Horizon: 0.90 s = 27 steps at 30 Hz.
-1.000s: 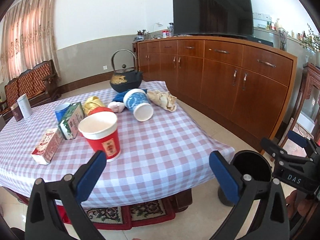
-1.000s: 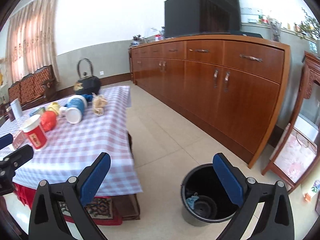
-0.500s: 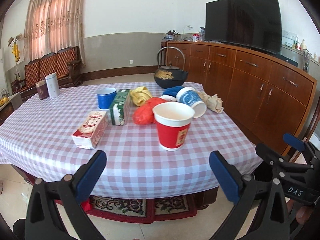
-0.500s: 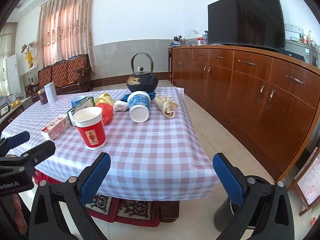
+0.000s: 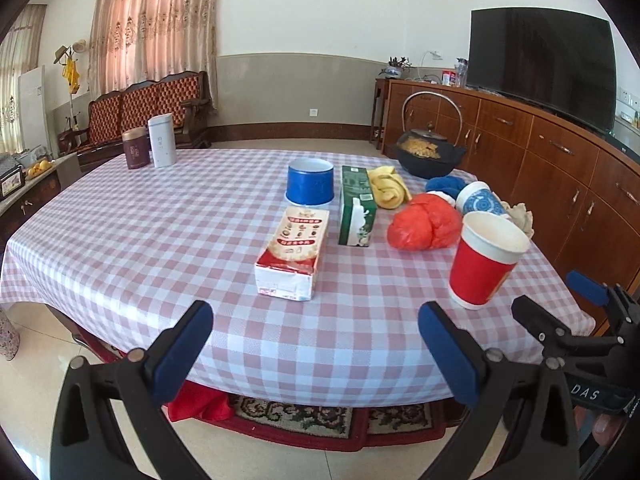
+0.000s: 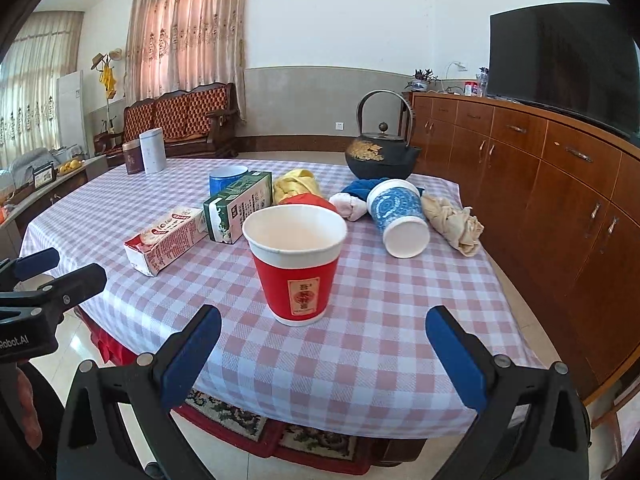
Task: Collect trash
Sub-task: 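Move both tools back toward the table, then grasp red paper cup with right gripper while left gripper grasps milk carton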
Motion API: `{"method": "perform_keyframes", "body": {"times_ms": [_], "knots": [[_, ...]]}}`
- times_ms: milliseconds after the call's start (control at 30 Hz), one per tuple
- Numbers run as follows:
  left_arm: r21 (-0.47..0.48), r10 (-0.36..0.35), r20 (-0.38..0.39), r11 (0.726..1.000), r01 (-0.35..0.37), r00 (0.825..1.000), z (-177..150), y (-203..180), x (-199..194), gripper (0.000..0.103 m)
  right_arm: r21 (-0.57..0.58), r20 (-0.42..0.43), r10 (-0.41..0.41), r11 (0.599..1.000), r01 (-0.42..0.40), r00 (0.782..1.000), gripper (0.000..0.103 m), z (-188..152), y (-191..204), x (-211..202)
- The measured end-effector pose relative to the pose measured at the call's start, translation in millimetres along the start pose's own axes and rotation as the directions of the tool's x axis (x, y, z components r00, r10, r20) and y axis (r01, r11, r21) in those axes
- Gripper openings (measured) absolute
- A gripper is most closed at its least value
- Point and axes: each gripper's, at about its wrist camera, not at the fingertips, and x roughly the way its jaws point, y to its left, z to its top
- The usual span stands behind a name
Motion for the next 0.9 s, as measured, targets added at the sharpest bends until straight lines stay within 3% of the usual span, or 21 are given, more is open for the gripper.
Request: {"method": "perform_keyframes", "body": {"times_ms": [267,633,733,800,900], "knots": [[0.012,0.015,-0.045,1.0,-0.015,0.999,10,15,52,0.102,0.006,-0.046,-0.007,1.0,0.007,0.999,0.103,10,13,43],[0.008,-0.022,-0.089,1.0,0.023,0.996,23,18,100,0.087,0.03,-0.079,-0.035,0.999,0.038,0.996,0.087,17,3,82],[0.005,-0.033,-0.104,0.999,0.034,0.994,24,16,107,0.076,0.035,-0.085,-0.031,0.999,0.034,0.996,0.074,19,1,89],[0.0,-0.046,-0.118,0.999,0.047,0.992,24,17,111,0.053,0.042,-0.084,-0.025,0.999,0.028,0.996,0.06,20,-2,91],[-0.021,-0.067,-0.1,0.998,0.065,0.993,24,19,106,0.053,0.053,-0.076,-0.025,0.998,0.029,0.997,0.06,22,-5,89]]}}
